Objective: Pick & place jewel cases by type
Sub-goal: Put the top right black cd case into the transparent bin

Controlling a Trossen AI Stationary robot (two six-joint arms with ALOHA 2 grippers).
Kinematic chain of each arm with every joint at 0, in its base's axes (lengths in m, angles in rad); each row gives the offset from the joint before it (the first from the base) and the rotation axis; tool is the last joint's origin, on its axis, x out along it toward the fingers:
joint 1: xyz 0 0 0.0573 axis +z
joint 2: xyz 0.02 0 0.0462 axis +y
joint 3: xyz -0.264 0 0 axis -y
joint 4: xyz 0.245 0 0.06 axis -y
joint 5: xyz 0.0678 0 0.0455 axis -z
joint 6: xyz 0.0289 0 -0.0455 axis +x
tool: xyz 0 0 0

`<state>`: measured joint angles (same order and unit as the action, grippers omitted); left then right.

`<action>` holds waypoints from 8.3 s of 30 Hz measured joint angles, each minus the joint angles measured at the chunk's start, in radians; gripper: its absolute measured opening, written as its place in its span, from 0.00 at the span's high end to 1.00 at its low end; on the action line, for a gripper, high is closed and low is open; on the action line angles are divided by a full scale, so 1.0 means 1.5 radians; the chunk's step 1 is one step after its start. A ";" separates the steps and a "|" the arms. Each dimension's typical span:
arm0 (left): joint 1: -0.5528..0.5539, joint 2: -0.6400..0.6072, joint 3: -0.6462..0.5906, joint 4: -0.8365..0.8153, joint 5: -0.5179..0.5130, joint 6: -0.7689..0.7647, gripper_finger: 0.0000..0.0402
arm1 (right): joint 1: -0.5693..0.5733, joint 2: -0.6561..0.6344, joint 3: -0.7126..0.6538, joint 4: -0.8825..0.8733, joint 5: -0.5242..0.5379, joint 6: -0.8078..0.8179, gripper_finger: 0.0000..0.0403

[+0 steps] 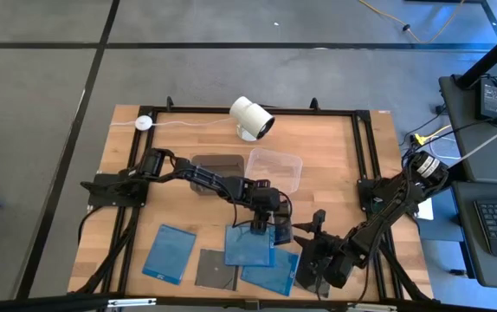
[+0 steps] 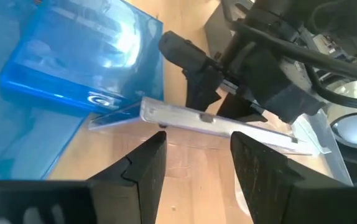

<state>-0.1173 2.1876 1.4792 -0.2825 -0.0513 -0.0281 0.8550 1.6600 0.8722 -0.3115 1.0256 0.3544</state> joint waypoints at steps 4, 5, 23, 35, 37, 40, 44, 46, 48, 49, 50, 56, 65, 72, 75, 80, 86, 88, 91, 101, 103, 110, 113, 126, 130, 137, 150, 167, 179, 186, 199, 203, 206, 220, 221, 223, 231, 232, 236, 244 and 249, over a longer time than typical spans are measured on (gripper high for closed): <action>0.000 0.000 0.000 -0.001 0.000 0.000 0.60 | -0.004 0.000 0.000 0.010 0.000 -0.052 0.54; 0.000 0.000 0.000 0.000 0.000 0.001 0.60 | -0.004 0.000 0.000 0.016 -0.001 -0.080 0.54; 0.000 0.000 0.000 -0.003 -0.001 0.004 0.60 | -0.002 -0.001 0.001 0.098 -0.049 -0.368 0.54; 0.000 0.000 0.000 -0.004 -0.002 0.001 0.60 | -0.006 -0.001 0.002 0.103 -0.132 -0.419 0.57; 0.001 0.000 0.000 -0.004 -0.002 0.000 0.60 | -0.006 -0.001 0.002 0.103 -0.142 -0.421 0.59; 0.001 0.000 0.000 -0.004 -0.002 0.000 0.61 | -0.006 -0.002 0.002 0.104 -0.145 -0.433 0.62; 0.001 0.000 -0.001 -0.004 -0.002 -0.005 0.61 | -0.006 -0.002 0.003 0.107 -0.145 -0.436 0.66; 0.001 0.000 -0.001 -0.004 -0.001 -0.007 0.61 | -0.006 -0.002 0.002 0.110 -0.145 -0.450 0.67; 0.001 0.000 -0.001 -0.004 -0.001 -0.008 0.62 | -0.006 -0.002 0.003 0.119 -0.145 -0.468 0.69; 0.001 0.000 -0.001 -0.004 -0.001 -0.008 0.62 | -0.006 -0.002 0.003 0.123 -0.145 -0.475 0.69; 0.001 0.000 -0.001 -0.004 -0.001 -0.008 0.62 | -0.006 -0.002 0.003 0.125 -0.145 -0.484 0.70; 0.001 0.000 -0.001 -0.005 -0.001 -0.008 0.62 | -0.006 -0.002 0.003 0.125 -0.145 -0.489 0.76; 0.001 0.000 0.000 -0.016 0.001 -0.009 0.62 | -0.005 -0.002 0.003 0.107 -0.156 -0.425 0.86; 0.001 -0.006 -0.001 -0.024 0.002 -0.010 0.62 | -0.005 -0.002 0.003 0.107 -0.159 -0.416 0.87; 0.001 -0.023 -0.003 -0.055 0.005 -0.009 0.62 | -0.005 -0.002 0.003 0.107 -0.159 -0.413 0.86; 0.000 -0.071 -0.005 -0.081 0.007 -0.009 0.63 | -0.005 -0.002 0.003 0.107 -0.153 -0.392 0.88; -0.001 -0.101 -0.003 -0.078 0.033 -0.009 0.62 | 0.001 -0.002 0.003 0.106 -0.126 -0.364 0.88; -0.001 -0.114 -0.003 -0.089 0.043 -0.009 0.62 | 0.007 -0.002 0.003 0.106 -0.109 -0.354 0.88; -0.001 -0.140 -0.003 -0.139 0.054 0.018 0.63 | 0.019 -0.002 0.003 0.106 -0.073 -0.332 0.88; -0.004 -0.245 -0.001 -0.201 0.047 0.050 0.63 | 0.055 -0.002 0.013 0.098 0.082 -0.259 0.88; -0.005 -0.259 -0.001 -0.215 0.047 0.055 0.63 | 0.064 -0.002 0.032 0.090 0.119 -0.260 0.88; -0.012 -0.331 -0.131 -0.093 0.076 0.025 0.63 | 0.081 -0.013 0.108 -0.027 0.264 -0.187 0.88; -0.025 -0.377 -0.220 0.009 0.086 -0.002 0.63 | 0.079 -0.042 0.126 -0.091 0.298 -0.115 0.88; -0.056 -0.414 -0.511 0.611 -0.037 -0.008 0.63 | -0.045 -0.174 0.130 -0.126 0.183 -0.038 0.88; -0.056 -0.414 -0.534 0.626 -0.090 -0.021 0.63 | -0.104 -0.178 0.129 -0.123 0.171 -0.108 0.88; -0.051 -0.414 -0.540 0.618 -0.094 0.007 0.63 | -0.243 -0.179 0.129 -0.102 0.019 -0.140 0.88; -0.024 -0.414 -0.540 0.581 -0.098 0.023 0.64 | -0.435 -0.179 0.129 -0.024 -0.220 -0.211 0.88; -0.020 -0.414 -0.540 0.529 -0.184 -0.042 0.64 | -0.467 -0.171 0.136 -0.018 -0.249 -0.242 0.88; 0.004 -0.413 -0.528 0.539 -0.329 0.132 0.64 | -0.437 -0.160 0.135 -0.017 -0.284 -0.261 0.88; 0.036 -0.413 -0.497 0.540 -0.245 0.176 0.64 | -0.427 -0.160 0.135 -0.019 -0.286 -0.265 0.88; 0.071 -0.413 -0.486 0.531 -0.215 0.185 0.64 | -0.426 -0.160 0.135 0.009 -0.311 -0.338 0.88; 0.077 -0.413 -0.486 0.530 -0.197 0.193 0.64 | -0.426 -0.160 0.135 0.020 -0.314 -0.347 0.88; 0.077 -0.413 -0.486 0.530 -0.174 0.202 0.65 | -0.426 -0.160 0.135 0.019 -0.314 -0.347 0.88; 0.075 -0.413 -0.487 0.527 -0.169 0.206 0.86 | -0.426 -0.160 0.135 0.014 -0.321 -0.345 0.88; 0.075 -0.413 -0.487 0.526 -0.168 0.207 0.87 | -0.426 -0.160 0.135 0.015 -0.321 -0.345 0.88; 0.075 -0.413 -0.487 0.526 -0.168 0.213 0.89 | -0.426 -0.160 0.135 0.015 -0.321 -0.344 0.88; 0.075 -0.413 -0.487 0.530 -0.174 0.283 0.89 | -0.426 -0.160 0.135 0.015 -0.320 -0.342 0.83; 0.075 -0.413 -0.487 0.530 -0.177 0.291 0.89 | -0.426 -0.160 0.135 0.015 -0.324 -0.344 0.82; 0.075 -0.413 -0.487 0.530 -0.180 0.325 0.90 | -0.418 -0.165 0.138 0.039 -0.332 -0.358 0.81; 0.075 -0.413 -0.487 0.532 -0.193 0.446 0.90 | -0.369 -0.212 0.158 0.057 -0.331 -0.372 0.81; 0.076 -0.413 -0.487 0.535 -0.216 0.666 0.90 | -0.347 -0.235 0.158 -0.006 -0.331 -0.309 0.81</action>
<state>-0.0036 1.5681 0.7490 0.5203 -0.3757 0.9709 0.3352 1.3082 1.1088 -0.3212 0.5298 -0.1092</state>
